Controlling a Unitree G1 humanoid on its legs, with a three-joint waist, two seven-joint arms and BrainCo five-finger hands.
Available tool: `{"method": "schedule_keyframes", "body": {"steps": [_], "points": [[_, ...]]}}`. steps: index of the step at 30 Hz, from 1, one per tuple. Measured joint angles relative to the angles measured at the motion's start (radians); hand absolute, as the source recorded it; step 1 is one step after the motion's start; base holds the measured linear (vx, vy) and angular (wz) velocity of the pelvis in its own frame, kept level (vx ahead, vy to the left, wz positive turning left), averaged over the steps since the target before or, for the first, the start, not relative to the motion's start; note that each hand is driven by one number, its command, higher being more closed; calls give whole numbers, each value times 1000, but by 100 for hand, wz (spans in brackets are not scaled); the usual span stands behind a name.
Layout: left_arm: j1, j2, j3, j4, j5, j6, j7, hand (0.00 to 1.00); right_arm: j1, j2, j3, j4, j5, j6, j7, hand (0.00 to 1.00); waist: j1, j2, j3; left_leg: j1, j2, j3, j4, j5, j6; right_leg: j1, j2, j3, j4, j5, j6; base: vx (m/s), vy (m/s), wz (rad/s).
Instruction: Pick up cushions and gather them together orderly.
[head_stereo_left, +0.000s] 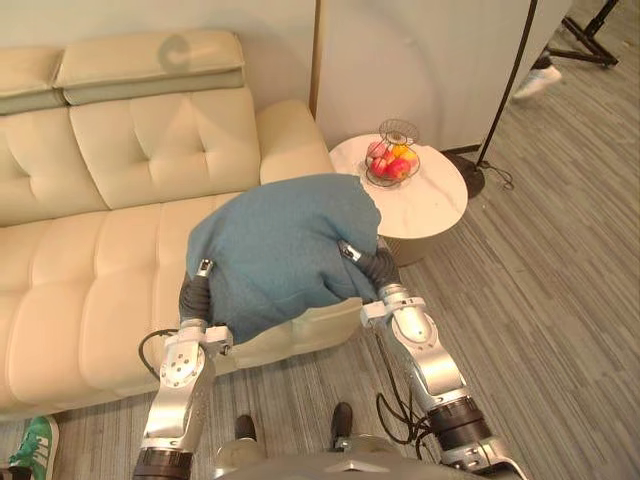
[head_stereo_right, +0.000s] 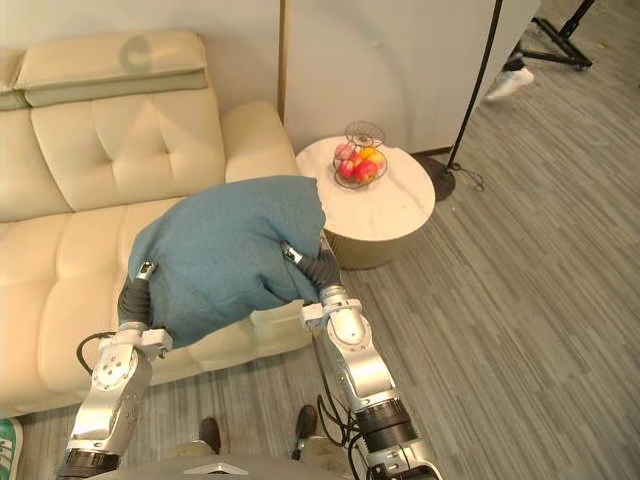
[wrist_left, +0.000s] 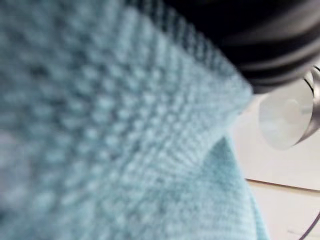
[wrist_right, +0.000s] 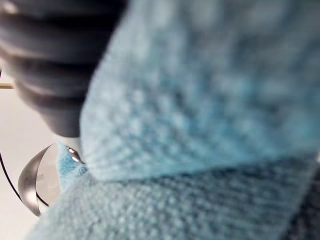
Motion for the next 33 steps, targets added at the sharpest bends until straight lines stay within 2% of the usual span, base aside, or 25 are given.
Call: {"method": "schedule_keyframes", "body": {"steps": [3, 6, 7, 9, 10, 12, 13, 15, 16, 17, 18, 19, 20, 21, 22, 23, 25, 26, 29, 30, 31, 32, 33], "points": [[14, -16, -3, -8, 1, 1, -2, 100, 23, 1, -9, 0, -14, 0, 6, 100, -2, 0, 0, -7, -9, -14, 1, -2, 5, -16, -15, 0, 53, -22, 12, -68, 41, 9], [14, -16, -6, -16, 3, 1, -15, 100, 61, 6, -25, 0, -23, 0, 8, 100, -18, 2, -4, -20, -19, -94, -28, 15, 15, -27, -10, 72, 102, -78, 54, -26, 25, 46], [14, -17, -8, -17, 4, 1, -23, 100, 70, 5, -31, 0, -23, 0, 9, 100, -16, 4, -4, -28, -21, -116, -28, 16, 15, -27, -9, 71, 101, -82, 49, 3, 23, 72], [19, -20, -10, -20, 21, 1, -30, 100, 86, 5, -35, 1, -23, 0, 12, 100, -12, 15, -11, -50, -22, -155, -28, 29, 11, -22, -4, 50, 90, -85, 45, 1, -10, 63], [19, -22, -17, -22, 21, 1, -34, 100, 103, 6, -38, 0, -22, 0, 12, 100, -10, 22, -15, -73, -22, -201, -27, 40, 6, -16, -6, 8, 88, -91, 43, 12, -10, 86], [18, -21, -35, -25, 22, 1, -36, 100, 118, 5, -54, 1, -21, 0, 12, 100, -15, 28, -18, -107, -18, -224, -28, 45, 12, -5, -21, -73, 90, -94, 31, 3, 0, 128], [16, -22, -48, -26, 21, 1, -36, 100, 119, 5, -71, 0, -20, 0, 12, 100, -17, 30, -20, -131, -4, -169, -23, 28, 36, -4, -35, -138, 96, -92, 25, 13, 36, 156], [2, -25, -65, -25, 21, 3, -35, 100, 101, -2, -93, 2, -20, 0, 7, 100, -18, 30, -20, -205, 49, 37, 92, -29, 88, -11, -76, -201, 101, -95, 19, 17, 125, 138], [2, -30, -70, -25, 20, 3, -27, 100, 88, -7, -94, 13, -20, 0, 2, 100, -3, 52, -23, -240, 101, 154, 191, -35, 115, -13, -88, -215, 128, -107, 25, 5, 215, 95], [1, -37, -73, -23, 20, 3, -26, 100, 88, -8, -97, 18, -20, 1, -1, 100, -1, 68, -23, -242, 104, 162, 218, 29, 71, -10, -97, -217, 174, -140, 43, 5, 237, 76], [1, -32, -76, -23, 19, 3, -24, 100, 93, -6, -106, 18, -20, 2, -8, 100, -5, 67, -25, -236, 78, 137, 203, 31, 72, -11, -121, -214, 207, -164, 43, -5, 179, 94], [-3, -24, -82, -23, 18, 2, -24, 100, 95, 3, -117, 18, -20, 2, -10, 100, -24, 65, -30, -238, 41, 113, 158, 7, 80, -4, -148, -227, 221, -176, 59, -14, 152, 110], [-11, -21, -84, -23, 18, 2, -22, 100, 94, 10, -127, 16, -20, 1, -11, 100, -36, 60, -37, -243, 25, 134, 142, -27, 82, 0, -171, -254, 210, -169, 61, -10, 233, 139], [-30, -12, -95, -22, 13, 1, -20, 100, 91, 26, -142, 16, -23, 0, -15, 100, -44, 46, -35, -270, 28, 193, 192, -53, 98, 18, -209, -303, 165, -158, 87, 2, 206, 101], [-34, -12, -102, -20, 10, 1, -19, 100, 91, 26, -151, 16, -23, 0, -15, 100, -41, 56, -37, -285, 40, 194, 218, -53, 98, 21, -207, -313, 169, -159, 96, 22, 221, 97], [-41, -10, -128, -4, 2, 1, -17, 100, 99, 29, -163, 17, -24, 3, -18, 100, -51, 70, -40, -283, 30, 186, 210, 1, 90, 45, -212, -337, 175, -162, 115, 28, 120, 65], [-43, -7, -139, 15, -8, 1, -15, 100, 104, 50, -174, 17, -30, 4, -28, 100, -63, 52, -48, -279, -25, 166, 178, 11, 104, 63, -250, -362, 162, -150, 124, 72, 171, 60], [-43, -5, -141, 16, -9, 1, -14, 100, 104, 55, -175, 17, -32, 4, -35, 100, -60, 48, -46, -283, -30, 167, 185, 7, 109, 62, -258, -362, 164, -146, 126, 80, 181, 28], [-44, 0, -140, 26, -9, 1, -8, 100, 105, 85, -178, 17, -32, 5, -41, 100, -55, 42, -43, -333, -41, 180, 304, -70, 137, 36, -300, -338, 206, -131, 131, 35, 174, -8], [-44, 4, -134, 29, -9, 1, -7, 100, 104, 85, -168, 19, -32, 5, -42, 100, -47, 36, -38, -343, -45, 203, 342, -109, 154, -7, -329, -289, 268, -131, 104, 2, 207, -33], [-44, 7, -131, 33, -8, 1, -7, 100, 104, 85, -165, 20, -30, 5, -42, 100, -45, 35, -38, -344, -46, 215, 348, -123, 160, -38, -339, -265, 312, -126, 59, 10, 264, -40], [-44, 14, -126, 37, -8, 1, -7, 100, 104, 86, -158, 22, -29, 6, -41, 100, -48, 32, -34, -338, -50, 222, 347, -133, 174, -80, -348, -222, 371, -112, -9, 20, 184, -23], [-44, 18, -124, 37, -8, 1, -8, 100, 104, 88, -157, 23, -28, 6, -39, 100, -51, 28, -28, -330, -54, 222, 342, -141, 184, -92, -348, -195, 398, -116, -27, 30, 191, -5]]}}
